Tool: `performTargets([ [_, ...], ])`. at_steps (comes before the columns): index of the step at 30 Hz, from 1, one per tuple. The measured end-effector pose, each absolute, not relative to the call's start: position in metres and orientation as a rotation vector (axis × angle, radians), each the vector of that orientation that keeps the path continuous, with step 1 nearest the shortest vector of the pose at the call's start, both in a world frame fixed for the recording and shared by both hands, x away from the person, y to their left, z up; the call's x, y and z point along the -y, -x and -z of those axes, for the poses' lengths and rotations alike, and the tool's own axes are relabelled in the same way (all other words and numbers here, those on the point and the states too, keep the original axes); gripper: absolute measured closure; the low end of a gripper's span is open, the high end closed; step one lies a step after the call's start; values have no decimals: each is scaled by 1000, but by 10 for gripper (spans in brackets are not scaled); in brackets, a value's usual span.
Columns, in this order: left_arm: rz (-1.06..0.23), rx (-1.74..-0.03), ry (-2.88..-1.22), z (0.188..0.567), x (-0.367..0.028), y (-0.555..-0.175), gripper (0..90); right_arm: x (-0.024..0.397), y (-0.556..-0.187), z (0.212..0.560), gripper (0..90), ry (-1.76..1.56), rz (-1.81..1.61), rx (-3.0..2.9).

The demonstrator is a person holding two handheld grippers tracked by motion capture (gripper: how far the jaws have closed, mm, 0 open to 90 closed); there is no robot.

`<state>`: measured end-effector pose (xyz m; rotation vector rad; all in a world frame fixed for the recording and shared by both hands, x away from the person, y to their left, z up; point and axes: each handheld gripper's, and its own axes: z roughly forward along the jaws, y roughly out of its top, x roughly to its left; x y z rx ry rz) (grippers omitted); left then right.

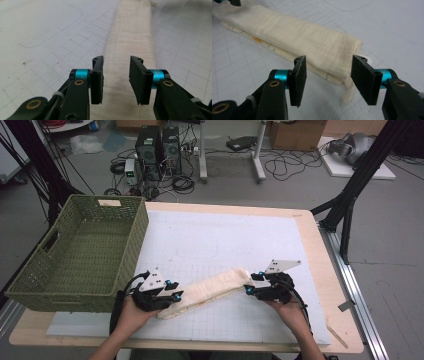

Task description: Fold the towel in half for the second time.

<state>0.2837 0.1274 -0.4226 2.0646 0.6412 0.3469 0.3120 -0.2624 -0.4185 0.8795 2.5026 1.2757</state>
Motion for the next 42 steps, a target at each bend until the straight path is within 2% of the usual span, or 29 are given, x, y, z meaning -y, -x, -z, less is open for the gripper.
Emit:
performTargets([
  [13,-311,-602,-2097,414,-92,-310,550,284,-286,415,316,-896,-1310,-2449],
  [23,-243,-579,-2142,418,-63,-327,544,291,-275,414,283,-885,-1294,-2413],
  [37,-80,-561,-2257,436,-48,-333,467,292,-274,415,262,-882,-1310,-2404],
  [42,-72,-565,-2259,436,-49,-333,417,292,-274,416,259,-883,-1314,-2397],
])
